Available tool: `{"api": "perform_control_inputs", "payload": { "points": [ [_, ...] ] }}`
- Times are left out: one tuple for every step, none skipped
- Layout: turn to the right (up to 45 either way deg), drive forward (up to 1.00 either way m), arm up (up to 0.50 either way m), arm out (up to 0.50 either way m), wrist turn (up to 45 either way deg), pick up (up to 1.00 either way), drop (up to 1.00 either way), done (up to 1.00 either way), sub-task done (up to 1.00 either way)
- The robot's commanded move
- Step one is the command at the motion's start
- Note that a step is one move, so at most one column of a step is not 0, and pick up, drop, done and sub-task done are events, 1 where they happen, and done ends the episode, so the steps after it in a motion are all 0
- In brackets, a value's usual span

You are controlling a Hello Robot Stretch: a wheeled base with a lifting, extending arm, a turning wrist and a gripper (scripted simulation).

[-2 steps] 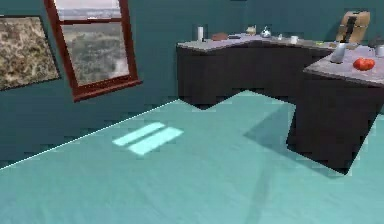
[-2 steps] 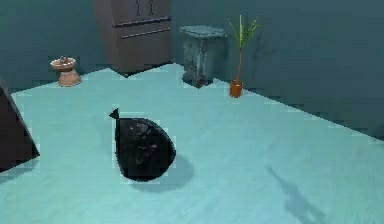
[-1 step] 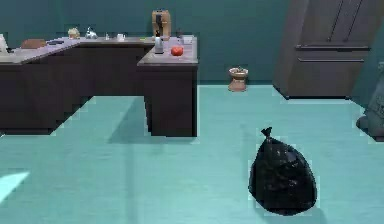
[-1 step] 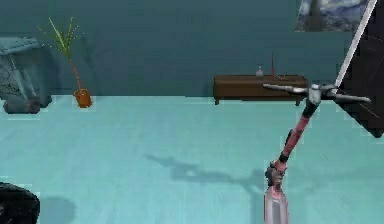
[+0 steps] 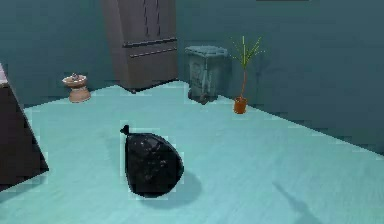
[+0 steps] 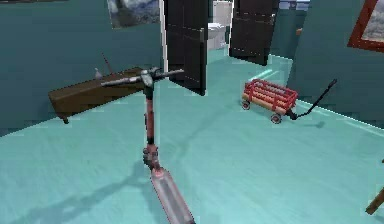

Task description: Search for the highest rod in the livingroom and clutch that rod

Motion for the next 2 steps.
{"api": "perform_control_inputs", "payload": {
  "points": [
    [18.0,0.0,0.0,0.0,0.0,0.0,0.0,0.0,0.0],
    [0.0,0.45,0.0,0.0,0.0,0.0,0.0,0.0,0.0]
  ]
}}
